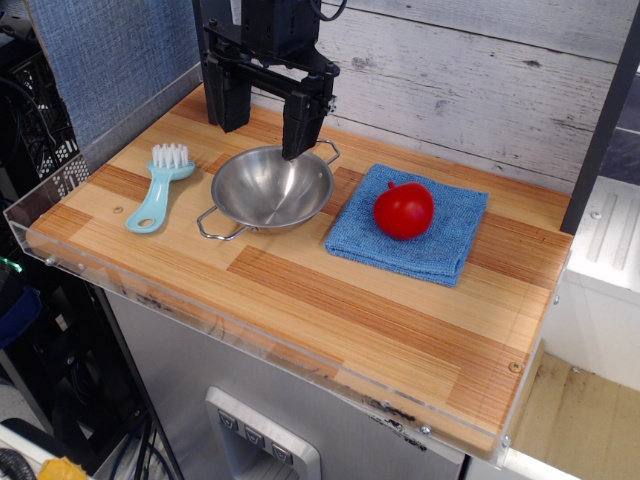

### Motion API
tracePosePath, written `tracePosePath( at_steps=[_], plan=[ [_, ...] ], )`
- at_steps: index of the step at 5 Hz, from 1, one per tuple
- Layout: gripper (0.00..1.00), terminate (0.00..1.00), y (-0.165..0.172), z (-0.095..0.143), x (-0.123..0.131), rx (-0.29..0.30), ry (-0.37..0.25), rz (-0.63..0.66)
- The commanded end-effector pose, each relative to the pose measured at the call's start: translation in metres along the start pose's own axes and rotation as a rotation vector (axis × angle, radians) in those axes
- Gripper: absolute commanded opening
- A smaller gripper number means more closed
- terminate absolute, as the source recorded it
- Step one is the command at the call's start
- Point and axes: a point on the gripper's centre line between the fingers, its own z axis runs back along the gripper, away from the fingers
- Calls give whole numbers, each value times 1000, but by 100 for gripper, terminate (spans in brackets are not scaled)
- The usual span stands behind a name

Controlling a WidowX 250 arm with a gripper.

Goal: Place the red vegetable in the silver bowl.

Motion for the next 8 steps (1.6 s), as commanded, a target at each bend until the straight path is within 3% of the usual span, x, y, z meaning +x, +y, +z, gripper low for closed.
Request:
tracePosePath(
  at_steps=[1, 2, 4, 5, 7, 8],
  plan=[
    [100, 0, 0, 0, 0, 0, 0, 0],
    [100, 0, -12, 3, 18, 4, -8, -49],
    [100, 0, -68, 5, 54, 18, -72, -133],
    [100, 0, -91, 1, 67, 28, -73, -167],
    [100, 0, -92, -43, 78, 36, 39, -179],
    [100, 0, -87, -54, 78, 36, 68, -172]
  ],
)
